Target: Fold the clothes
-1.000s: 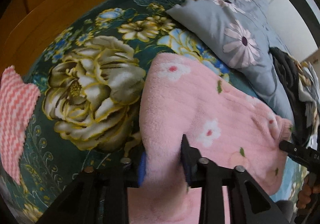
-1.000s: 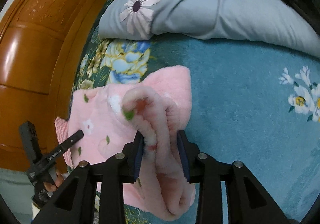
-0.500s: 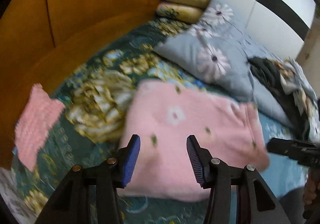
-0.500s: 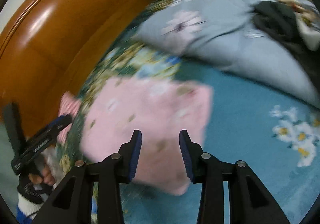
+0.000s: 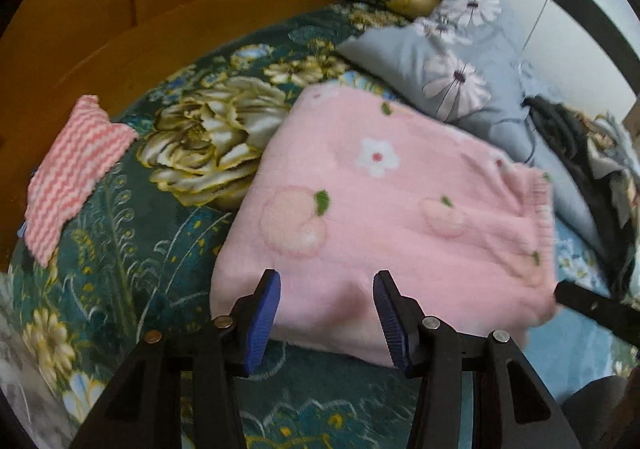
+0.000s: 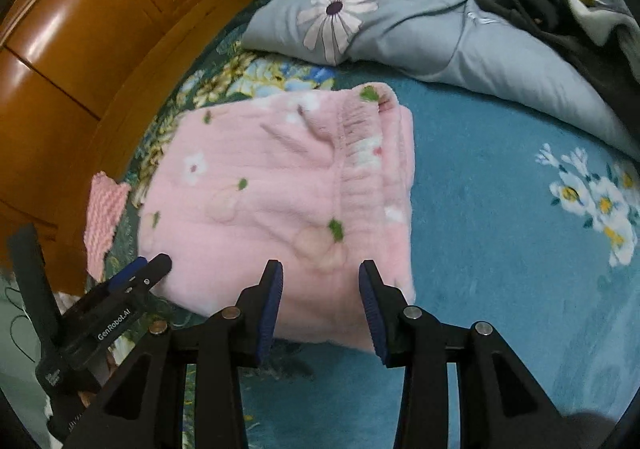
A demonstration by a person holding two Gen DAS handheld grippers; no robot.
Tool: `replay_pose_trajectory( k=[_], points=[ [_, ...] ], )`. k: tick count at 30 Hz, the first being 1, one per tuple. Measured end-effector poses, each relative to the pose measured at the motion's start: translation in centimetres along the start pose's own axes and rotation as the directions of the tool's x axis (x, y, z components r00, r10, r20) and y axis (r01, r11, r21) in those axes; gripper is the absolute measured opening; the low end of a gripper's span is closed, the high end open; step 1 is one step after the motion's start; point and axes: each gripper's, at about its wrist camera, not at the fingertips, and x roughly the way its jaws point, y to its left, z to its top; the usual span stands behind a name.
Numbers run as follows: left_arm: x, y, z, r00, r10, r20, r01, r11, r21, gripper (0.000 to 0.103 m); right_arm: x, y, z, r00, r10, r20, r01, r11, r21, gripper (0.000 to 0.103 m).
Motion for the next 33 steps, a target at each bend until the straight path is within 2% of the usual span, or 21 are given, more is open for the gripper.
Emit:
replay_pose_trajectory(
  k=[3,5,7,8,10,12,14,15,16,18,20,22,23,26,33],
  points=[
    [-1.8,0.4,-2.1,1.0,-0.02,0.022,0.021,0.999,-0.035,0.066,-1.2,0.2,-2.3,1.0,-0.014,0.025,0.013,0.999,0.041,0.041],
    [-3.0,0.5,-3.9,0.999,-0.019,0.049,0.022,0.999,-0.042,0.069,-1.5,0.4,-3.8,0.999,-0.032,0.034,0.03,0.998,0.047,0.041],
    [-3.7,0.8,-5.7,0.997,-0.025,0.069,0.029,0.998,-0.047,0.079,-1.6,0.5,-5.0,0.998,-0.04,0.044,0.039,0.998,0.042,0.043],
    [-3.8,0.8,-6.3,0.997,-0.008,0.076,0.011,0.999,-0.041,0.082,-1.6,0.6,-5.6,0.998,-0.05,0.044,0.048,0.998,0.039,0.049],
    [-4.0,0.8,-7.6,0.996,0.03,0.088,-0.027,0.999,-0.027,0.084,-1.5,0.6,-6.6,0.997,-0.07,0.045,0.069,0.997,0.033,0.05],
    [-4.4,0.9,-8.5,0.992,0.066,0.104,-0.064,0.998,-0.024,0.086,-1.5,0.7,-7.6,0.993,-0.102,0.053,0.101,0.995,0.023,0.05],
    [-5.0,1.3,-8.9,0.991,0.063,0.115,-0.059,0.998,-0.037,0.093,-1.7,1.0,-8.6,0.99,-0.123,0.063,0.122,0.992,0.017,0.052],
    [-5.2,1.5,-9.0,0.991,0.062,0.12,-0.057,0.997,-0.043,0.096,-1.8,1.1,-8.9,0.99,-0.125,0.068,0.124,0.992,0.019,0.06],
    [-5.6,1.6,-9.0,0.989,0.059,0.132,-0.053,0.998,-0.046,0.097,-1.9,1.5,-9.2,0.988,-0.135,0.072,0.134,0.991,0.017,0.062],
    [-6.4,1.9,-8.8,0.987,0.054,0.153,-0.047,0.998,-0.051,0.1,-2.2,2.5,-9.6,0.985,-0.15,0.086,0.151,0.989,-0.006,0.062],
    [-7.1,2.1,-8.5,0.984,0.054,0.167,-0.046,0.998,-0.052,0.102,-2.3,3.8,-10.0,0.989,-0.126,0.077,0.127,0.992,-0.005,0.062],
    [-7.7,2.3,-8.1,0.981,0.089,0.174,-0.08,0.995,-0.058,0.103,-2.5,5.3,-10.3,0.995,-0.073,0.066,0.074,0.997,-0.012,0.062],
    [-7.9,2.4,-7.9,0.98,0.096,0.175,-0.088,0.995,-0.055,0.103,-2.8,6.0,-10.4,0.994,-0.071,0.085,0.075,0.996,-0.038,0.062],
    [-8.3,2.5,-7.9,0.979,0.09,0.18,-0.084,0.996,-0.039,0.103,-3.6,7.1,-10.7,0.985,-0.082,0.153,0.097,0.99,-0.097,0.062],
    [-7.3,1.8,-8.9,0.984,0.095,0.15,-0.092,0.995,-0.027,0.103,-2.5,4.9,-11.0,0.976,-0.156,0.149,0.162,0.986,-0.028,0.063]
  ],
)
